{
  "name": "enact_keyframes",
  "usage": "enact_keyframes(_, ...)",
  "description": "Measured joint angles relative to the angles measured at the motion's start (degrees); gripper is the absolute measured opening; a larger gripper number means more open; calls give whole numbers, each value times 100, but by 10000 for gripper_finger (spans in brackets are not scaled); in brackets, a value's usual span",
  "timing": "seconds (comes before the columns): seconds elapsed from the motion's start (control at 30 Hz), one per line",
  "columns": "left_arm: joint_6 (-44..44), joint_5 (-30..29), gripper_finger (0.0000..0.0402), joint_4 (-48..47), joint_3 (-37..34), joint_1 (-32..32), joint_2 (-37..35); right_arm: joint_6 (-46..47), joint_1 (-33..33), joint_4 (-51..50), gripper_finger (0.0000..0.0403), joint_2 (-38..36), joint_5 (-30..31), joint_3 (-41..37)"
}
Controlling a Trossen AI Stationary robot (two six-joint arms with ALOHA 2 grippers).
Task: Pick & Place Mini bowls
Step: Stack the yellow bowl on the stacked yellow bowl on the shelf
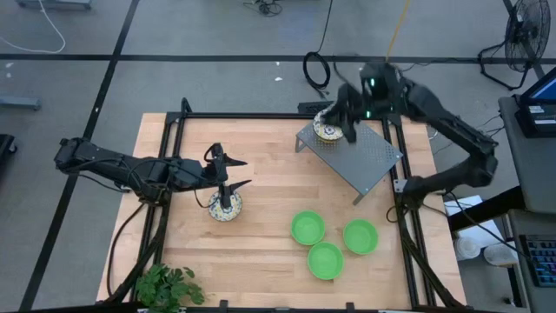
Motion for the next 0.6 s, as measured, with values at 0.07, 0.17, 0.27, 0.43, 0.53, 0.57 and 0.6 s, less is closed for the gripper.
enact_keyframes(0.07,4,0,243,0,0,0,0,-95,497,835,87,-318,-280,-601)
enact_keyframes(0.17,-75,1,244,-34,0,-2,0,-120,1230,2387,86,-787,-318,-1711)
enact_keyframes(0.27,-573,7,244,-229,0,-1,2,-103,1908,3958,86,-1116,-316,-2810)
enact_keyframes(0.43,-2047,19,244,-1281,0,0,2,-372,2812,6138,86,-1331,-286,-4301)
enact_keyframes(0.53,-2930,20,244,-2206,0,0,2,-658,3181,6883,86,-1334,129,-4796)
enact_keyframes(0.57,-3207,20,244,-2478,0,0,2,-726,3274,6932,86,-1333,352,-4870)
enact_keyframes(0.6,-3492,18,244,-2740,0,0,2,-780,3357,6933,86,-1330,587,-4902)
